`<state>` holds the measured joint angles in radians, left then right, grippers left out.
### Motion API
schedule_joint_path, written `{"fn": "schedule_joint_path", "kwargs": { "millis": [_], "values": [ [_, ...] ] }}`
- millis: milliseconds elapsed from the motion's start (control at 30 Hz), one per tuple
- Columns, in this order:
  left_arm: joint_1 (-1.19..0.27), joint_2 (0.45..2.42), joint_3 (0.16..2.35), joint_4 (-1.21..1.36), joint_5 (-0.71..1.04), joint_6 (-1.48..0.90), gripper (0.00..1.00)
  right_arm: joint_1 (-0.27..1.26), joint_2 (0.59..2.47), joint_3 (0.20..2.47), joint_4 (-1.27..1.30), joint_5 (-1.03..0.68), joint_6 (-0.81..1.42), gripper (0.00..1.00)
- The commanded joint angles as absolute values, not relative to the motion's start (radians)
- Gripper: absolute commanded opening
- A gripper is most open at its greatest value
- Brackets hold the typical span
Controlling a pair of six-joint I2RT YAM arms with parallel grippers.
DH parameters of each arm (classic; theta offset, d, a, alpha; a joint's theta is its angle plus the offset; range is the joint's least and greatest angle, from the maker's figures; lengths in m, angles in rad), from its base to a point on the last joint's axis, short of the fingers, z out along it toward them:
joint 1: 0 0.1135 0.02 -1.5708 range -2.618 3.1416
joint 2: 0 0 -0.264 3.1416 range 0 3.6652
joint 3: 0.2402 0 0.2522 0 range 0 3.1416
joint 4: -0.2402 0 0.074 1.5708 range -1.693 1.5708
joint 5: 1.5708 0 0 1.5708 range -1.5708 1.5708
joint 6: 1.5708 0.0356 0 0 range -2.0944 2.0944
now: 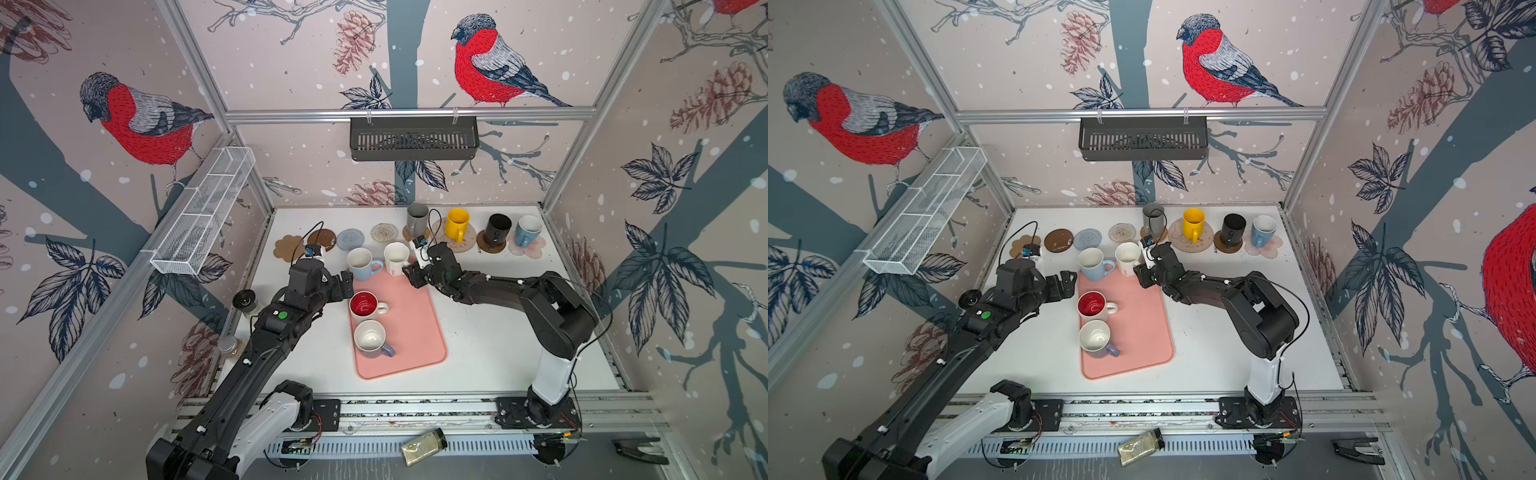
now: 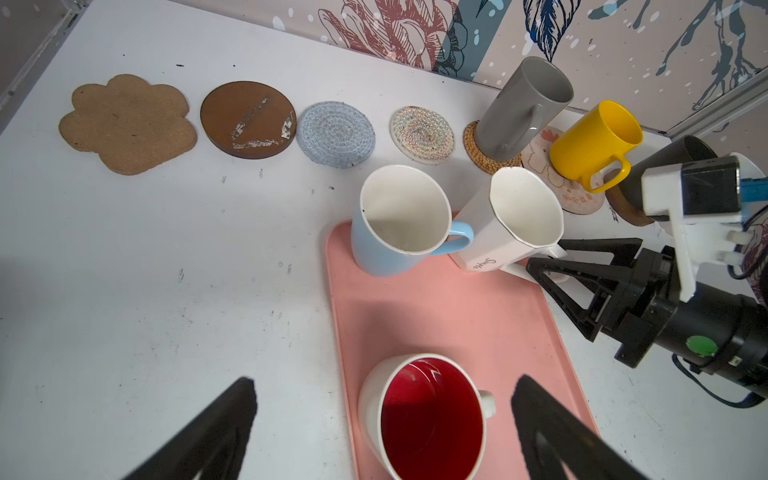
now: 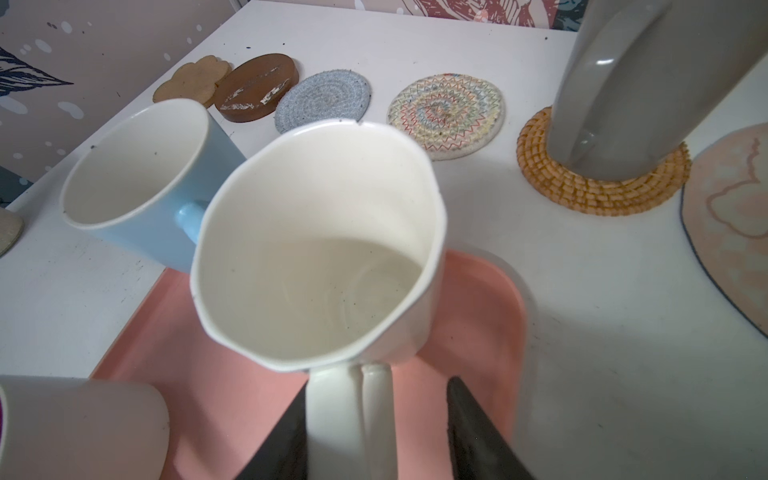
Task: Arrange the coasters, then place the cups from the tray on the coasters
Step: 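Close the right gripper on the white 'Simple' mug's handle, then carry the white mug to the multicolour woven coaster with the right gripper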
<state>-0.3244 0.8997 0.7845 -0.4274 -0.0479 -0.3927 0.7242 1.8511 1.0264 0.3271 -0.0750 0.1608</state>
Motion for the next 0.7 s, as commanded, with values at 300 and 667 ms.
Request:
{"fn": "schedule_joint_path", "kwargs": {
  "millis": [300,667],
  "values": [
    [-0.321,0.894,0.780,-0.389,-0.053,-0.400,0.97,0.742,1.826,1.053,0.285,-0.034,0.160,0.24],
    [-0.321,0.897,0.779,-0.385,-0.076,-0.396,0.96,0.752,1.781,1.050,0.263,-0.035,0.145,0.06]
  ]
}}
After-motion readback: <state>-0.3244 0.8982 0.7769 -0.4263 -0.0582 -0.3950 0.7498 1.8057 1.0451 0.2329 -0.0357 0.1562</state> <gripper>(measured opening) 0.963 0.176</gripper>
